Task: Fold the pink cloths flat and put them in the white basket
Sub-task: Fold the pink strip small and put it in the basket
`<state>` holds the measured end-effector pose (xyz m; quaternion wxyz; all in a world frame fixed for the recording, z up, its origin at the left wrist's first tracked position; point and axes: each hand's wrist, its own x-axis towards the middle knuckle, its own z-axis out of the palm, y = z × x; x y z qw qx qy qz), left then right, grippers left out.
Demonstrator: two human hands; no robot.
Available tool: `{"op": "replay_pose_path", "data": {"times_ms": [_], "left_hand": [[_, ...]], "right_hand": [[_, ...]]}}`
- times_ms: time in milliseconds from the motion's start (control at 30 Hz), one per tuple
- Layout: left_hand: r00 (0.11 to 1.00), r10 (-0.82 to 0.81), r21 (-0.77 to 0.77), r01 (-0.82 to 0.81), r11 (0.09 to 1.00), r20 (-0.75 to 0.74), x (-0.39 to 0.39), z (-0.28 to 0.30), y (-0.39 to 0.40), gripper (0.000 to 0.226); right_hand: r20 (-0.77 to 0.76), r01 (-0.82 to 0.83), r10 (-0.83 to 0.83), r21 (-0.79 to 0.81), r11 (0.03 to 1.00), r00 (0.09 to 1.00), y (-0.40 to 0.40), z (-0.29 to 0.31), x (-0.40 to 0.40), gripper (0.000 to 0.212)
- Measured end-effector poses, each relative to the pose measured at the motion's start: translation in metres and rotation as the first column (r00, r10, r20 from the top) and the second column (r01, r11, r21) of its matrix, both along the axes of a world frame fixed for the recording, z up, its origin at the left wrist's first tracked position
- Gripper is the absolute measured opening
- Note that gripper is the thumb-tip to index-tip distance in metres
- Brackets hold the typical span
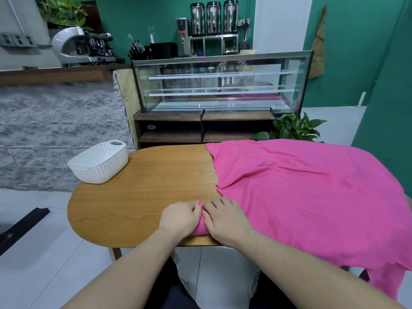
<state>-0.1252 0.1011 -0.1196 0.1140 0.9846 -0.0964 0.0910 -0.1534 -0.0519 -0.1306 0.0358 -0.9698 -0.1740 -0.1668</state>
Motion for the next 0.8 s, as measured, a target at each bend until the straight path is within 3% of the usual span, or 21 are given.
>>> {"op": "replay_pose_path", "data": {"times_ms": [100,200,267,333,367,433,500,567,633,700,800], "left_hand": [[0.982,0.054,0.056,-0.045,0.997,-0.181,0.008,0.015,-0.004,0.049],[0.965,0.082,0.066,-0.068,0.996,-0.249,0.013,0.018,-0.006,0.050],[0.986,0.076,0.082,-0.065,0.995,-0.145,0.011,0.012,-0.006,0.049],[0.995,0.047,0.002,-0.048,0.999,0.089,0.005,-0.002,-0.003,0.043],[0.982,0.049,-0.110,-0.029,0.993,0.183,0.002,-0.011,-0.001,0.036],[0.974,0.079,-0.372,0.006,0.928,0.212,-0.007,-0.025,-0.003,0.027],[0.981,0.158,-0.631,-0.052,0.774,0.113,-0.014,-0.027,-0.015,0.041],[0.967,0.248,-0.843,-0.182,0.506,-0.060,-0.020,-0.019,-0.030,0.065],[0.931,0.214,-0.927,-0.334,0.169,-0.296,-0.024,-0.012,-0.043,0.091],[0.900,0.034,-0.900,-0.431,-0.073,-0.434,-0.025,-0.005,-0.051,0.103],[0.911,-0.148,-0.902,-0.405,-0.147,-0.385,-0.026,0.006,-0.059,0.084]], "right_hand": [[-0.058,-0.081,0.080,-0.016,0.997,0.995,-0.008,-0.005,0.000,0.057],[-0.132,-0.110,0.098,-0.084,0.990,0.986,-0.014,-0.003,0.008,0.078],[-0.164,-0.128,0.112,-0.095,0.987,0.980,-0.012,0.001,0.012,0.074],[-0.175,-0.105,0.104,0.004,0.994,0.979,-0.010,0.006,0.012,0.067],[-0.189,-0.071,0.081,0.061,0.996,0.979,-0.009,0.009,0.011,0.063],[-0.218,-0.001,0.031,0.132,0.991,0.976,-0.006,0.012,0.011,0.058],[-0.261,0.071,-0.023,0.174,0.982,0.965,-0.004,0.013,0.014,0.058],[-0.315,0.181,-0.091,0.268,0.946,0.945,-0.004,0.012,0.016,0.066],[-0.361,0.276,-0.129,0.391,0.878,0.923,-0.006,0.010,0.016,0.075],[-0.368,0.309,-0.108,0.549,0.776,0.924,-0.006,0.009,0.011,0.078],[-0.345,0.319,-0.057,0.774,0.547,0.937,0.001,0.008,0.001,0.051]]}}
